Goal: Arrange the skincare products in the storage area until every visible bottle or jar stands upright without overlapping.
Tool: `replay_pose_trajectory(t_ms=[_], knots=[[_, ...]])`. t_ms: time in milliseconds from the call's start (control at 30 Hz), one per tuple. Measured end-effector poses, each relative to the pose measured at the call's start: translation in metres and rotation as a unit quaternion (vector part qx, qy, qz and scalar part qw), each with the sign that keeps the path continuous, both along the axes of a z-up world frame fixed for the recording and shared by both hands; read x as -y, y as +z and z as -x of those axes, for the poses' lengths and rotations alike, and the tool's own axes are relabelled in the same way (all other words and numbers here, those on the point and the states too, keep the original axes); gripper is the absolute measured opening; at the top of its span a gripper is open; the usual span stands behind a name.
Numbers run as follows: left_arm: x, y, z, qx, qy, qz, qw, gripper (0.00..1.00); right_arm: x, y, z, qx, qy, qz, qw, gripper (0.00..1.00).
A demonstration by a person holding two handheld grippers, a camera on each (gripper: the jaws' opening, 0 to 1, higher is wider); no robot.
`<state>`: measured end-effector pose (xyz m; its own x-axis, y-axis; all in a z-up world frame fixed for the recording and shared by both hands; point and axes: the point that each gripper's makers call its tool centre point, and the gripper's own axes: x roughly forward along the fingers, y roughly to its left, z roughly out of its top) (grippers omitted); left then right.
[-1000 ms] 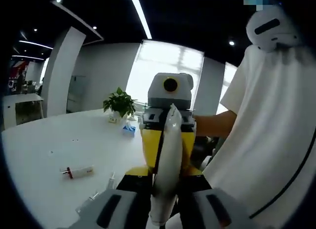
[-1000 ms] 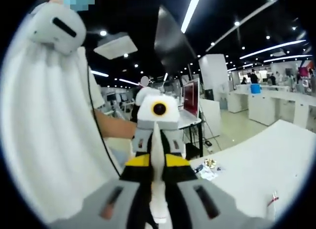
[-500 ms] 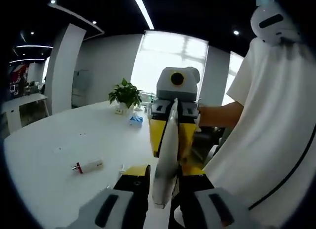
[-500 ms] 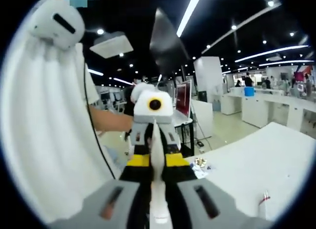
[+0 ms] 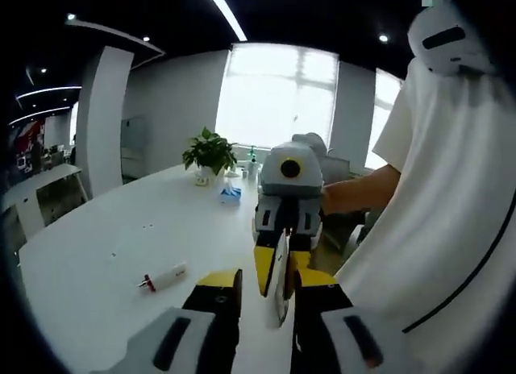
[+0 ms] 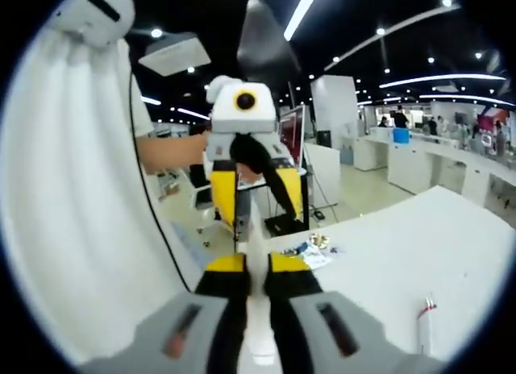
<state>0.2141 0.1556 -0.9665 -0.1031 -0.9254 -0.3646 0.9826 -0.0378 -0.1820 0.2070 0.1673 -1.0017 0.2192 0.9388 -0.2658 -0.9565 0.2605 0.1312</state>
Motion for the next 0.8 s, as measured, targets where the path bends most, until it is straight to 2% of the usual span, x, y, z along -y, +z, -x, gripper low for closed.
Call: replay_pose_trajectory(t_ms=[67,167,233,333,433,467,600,800], knots=[[0.001,-0.001,0.001,0.014,-0.010,-0.010,0.9998,0.23,-0.002,-0.004,0.002,-0.002,0.004,0.007,1.0000,0.06],[-0.001,-0.012,0.006,0.036,-0.030,-0.051,0.9976,0.21,-0.005,-0.006,0.003,-0.001,0.009,0.013,0.9999,0.06],[0.000,-0.016,0.009,0.043,-0.037,-0.059,0.9967,0.20,-0.007,-0.006,0.003,0.000,0.010,0.015,0.9998,0.06],[0.001,-0.020,0.015,0.033,-0.049,-0.068,0.9960,0.19,-0.011,-0.007,0.003,0.005,0.014,0.021,0.9997,0.06],[0.002,-0.025,0.020,0.043,-0.063,-0.081,0.9938,0.17,-0.014,-0.008,0.002,0.005,0.017,0.023,0.9996,0.06],[0.000,-0.029,0.021,0.051,-0.071,-0.094,0.9917,0.16,-0.015,-0.009,0.003,0.006,0.019,0.024,0.9995,0.06],[-0.003,-0.034,0.019,0.075,-0.082,-0.115,0.9871,0.09,-0.017,-0.014,0.004,0.008,0.024,0.036,0.9990,0.06],[-0.007,-0.039,0.018,0.063,-0.087,-0.140,0.9843,0.06,-0.021,-0.017,0.005,0.010,0.030,0.042,0.9986,0.06]])
